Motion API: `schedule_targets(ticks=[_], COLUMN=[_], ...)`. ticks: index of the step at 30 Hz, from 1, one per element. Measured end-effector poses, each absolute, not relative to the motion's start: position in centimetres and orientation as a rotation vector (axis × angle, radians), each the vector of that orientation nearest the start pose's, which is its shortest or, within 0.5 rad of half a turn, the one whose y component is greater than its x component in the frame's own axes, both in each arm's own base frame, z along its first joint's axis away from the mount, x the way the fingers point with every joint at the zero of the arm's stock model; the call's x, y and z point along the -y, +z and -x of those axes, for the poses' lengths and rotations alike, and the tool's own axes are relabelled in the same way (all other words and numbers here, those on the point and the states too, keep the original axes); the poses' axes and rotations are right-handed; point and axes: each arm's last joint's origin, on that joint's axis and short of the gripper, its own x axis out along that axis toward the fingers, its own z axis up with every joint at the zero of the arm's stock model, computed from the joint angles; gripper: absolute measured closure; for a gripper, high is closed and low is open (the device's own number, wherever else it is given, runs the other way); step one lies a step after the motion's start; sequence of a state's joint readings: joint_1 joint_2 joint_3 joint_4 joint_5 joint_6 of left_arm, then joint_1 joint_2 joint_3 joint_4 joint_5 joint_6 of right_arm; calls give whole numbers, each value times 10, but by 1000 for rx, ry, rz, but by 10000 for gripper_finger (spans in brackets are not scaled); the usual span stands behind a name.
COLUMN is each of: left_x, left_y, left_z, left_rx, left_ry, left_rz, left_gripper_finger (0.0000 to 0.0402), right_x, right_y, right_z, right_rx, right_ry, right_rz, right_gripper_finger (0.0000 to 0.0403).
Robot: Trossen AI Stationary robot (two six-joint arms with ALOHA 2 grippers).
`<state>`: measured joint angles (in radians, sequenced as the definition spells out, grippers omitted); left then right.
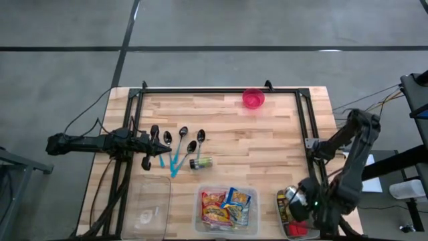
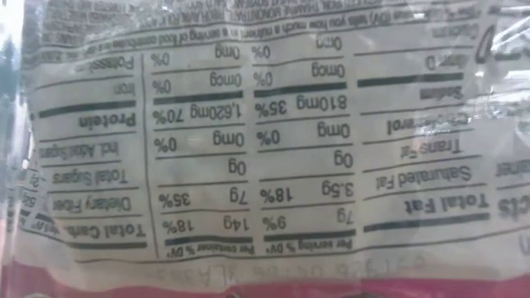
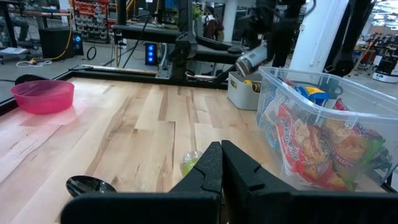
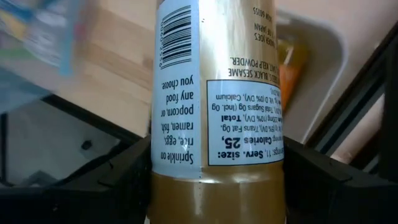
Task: Pick & Place Food Item
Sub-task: Put the golden seasoning bottle into the gray bin, then put the green seasoning bottle into the gray bin
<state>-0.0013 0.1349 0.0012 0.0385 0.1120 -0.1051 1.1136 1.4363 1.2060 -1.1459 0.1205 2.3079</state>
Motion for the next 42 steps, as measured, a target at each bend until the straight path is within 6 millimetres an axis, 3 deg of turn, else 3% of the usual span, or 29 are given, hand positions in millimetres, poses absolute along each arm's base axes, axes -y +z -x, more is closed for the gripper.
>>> schedule_targets(ticks=[6, 14, 20, 25, 42], left_x=[3, 3, 3, 3, 3], left_y=[157, 157, 157, 157, 157], left_z=[-105, -105, -105, -105, -105], left_rx=[-101, -101, -101, -101, -101], left_ry=[-108, -108, -108, -108, -108], left_rz=[110, 110, 110, 110, 110], left_gripper_finger=[401, 401, 401, 401, 401], right_x=[-248, -256, -263, -264, -266], right_y=[250, 236, 221, 219, 220], right_z=[-112, -110, -111, -112, -109], right_rx=[-1339, -1329, -1285, -1295, -1308], right_ry=[-805, -879, -898, -894, -871], right_rz=[-1007, -900, -840, -826, -821], right_gripper_finger=[129, 129, 81, 63, 58])
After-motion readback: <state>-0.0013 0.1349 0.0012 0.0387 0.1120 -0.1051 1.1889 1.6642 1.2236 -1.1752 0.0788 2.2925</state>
